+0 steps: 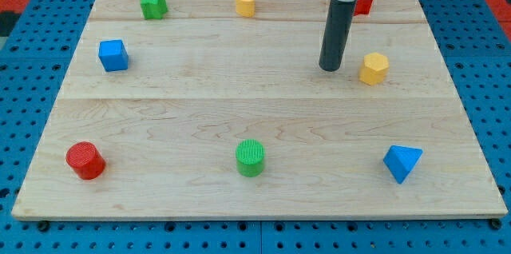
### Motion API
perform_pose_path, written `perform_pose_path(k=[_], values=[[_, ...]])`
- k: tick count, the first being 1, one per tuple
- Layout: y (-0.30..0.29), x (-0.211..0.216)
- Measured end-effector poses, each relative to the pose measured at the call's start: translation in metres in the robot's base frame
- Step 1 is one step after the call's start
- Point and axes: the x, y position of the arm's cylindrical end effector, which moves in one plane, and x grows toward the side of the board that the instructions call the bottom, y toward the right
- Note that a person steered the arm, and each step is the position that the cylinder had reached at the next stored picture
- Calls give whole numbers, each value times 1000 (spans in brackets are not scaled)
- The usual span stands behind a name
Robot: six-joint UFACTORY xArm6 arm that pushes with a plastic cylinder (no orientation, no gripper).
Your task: Place your arm in between the red star and yellow hexagon
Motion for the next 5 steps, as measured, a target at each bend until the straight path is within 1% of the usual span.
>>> perform_pose_path(k=[2,3,4,5], values=[[-10,0],[-48,7],[-60,3],[-45,-23]])
